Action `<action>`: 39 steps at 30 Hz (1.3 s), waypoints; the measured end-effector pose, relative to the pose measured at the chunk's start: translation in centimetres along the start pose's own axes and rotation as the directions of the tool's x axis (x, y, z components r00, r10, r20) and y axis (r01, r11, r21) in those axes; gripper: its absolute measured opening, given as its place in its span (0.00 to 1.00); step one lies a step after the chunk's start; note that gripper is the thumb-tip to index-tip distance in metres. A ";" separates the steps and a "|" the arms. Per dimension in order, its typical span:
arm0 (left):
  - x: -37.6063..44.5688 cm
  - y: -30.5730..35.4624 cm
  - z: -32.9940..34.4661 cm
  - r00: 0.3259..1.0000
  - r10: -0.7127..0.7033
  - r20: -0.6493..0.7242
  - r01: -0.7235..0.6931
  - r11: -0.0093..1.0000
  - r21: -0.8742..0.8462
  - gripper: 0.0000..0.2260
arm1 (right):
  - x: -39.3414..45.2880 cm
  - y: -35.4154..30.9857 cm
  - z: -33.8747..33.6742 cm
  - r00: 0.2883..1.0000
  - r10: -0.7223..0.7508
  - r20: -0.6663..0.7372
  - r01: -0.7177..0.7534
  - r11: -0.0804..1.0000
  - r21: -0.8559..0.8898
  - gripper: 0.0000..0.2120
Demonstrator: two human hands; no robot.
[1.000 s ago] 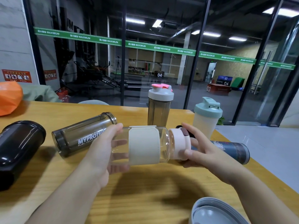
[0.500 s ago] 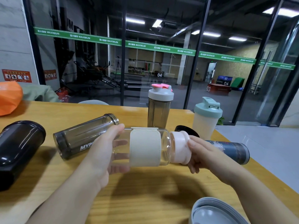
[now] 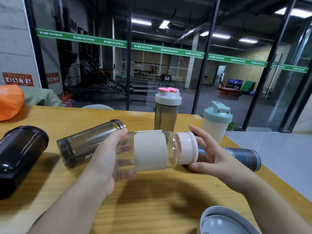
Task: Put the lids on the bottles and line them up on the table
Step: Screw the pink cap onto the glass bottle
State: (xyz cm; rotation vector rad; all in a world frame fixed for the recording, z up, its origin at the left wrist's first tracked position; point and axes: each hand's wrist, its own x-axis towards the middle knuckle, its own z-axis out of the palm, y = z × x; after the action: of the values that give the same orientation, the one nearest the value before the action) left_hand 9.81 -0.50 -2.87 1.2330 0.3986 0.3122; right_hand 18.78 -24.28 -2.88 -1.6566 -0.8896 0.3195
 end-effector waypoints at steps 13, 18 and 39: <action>0.3 -0.4 0.0 0.999 0.021 0.025 -0.022 1.000 0.013 0.22 | 0.3 0.0 0.3 0.988 0.146 -0.045 -0.148 0.987 -0.060 0.24; 0.1 -0.4 0.2 0.999 0.029 0.020 -0.030 0.999 0.024 0.19 | 0.3 0.4 0.6 0.969 0.245 -0.039 -0.248 0.960 -0.131 0.33; 0.0 -0.2 0.1 0.996 0.062 0.069 -0.064 0.998 0.019 0.27 | 0.4 0.2 0.0 0.982 0.187 -0.023 -0.188 0.980 -0.065 0.32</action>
State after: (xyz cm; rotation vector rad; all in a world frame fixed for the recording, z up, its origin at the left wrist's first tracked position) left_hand 9.83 -0.62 -3.00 1.2752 0.3056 0.3198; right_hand 19.12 -24.06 -2.96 -1.8075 -0.7395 0.4076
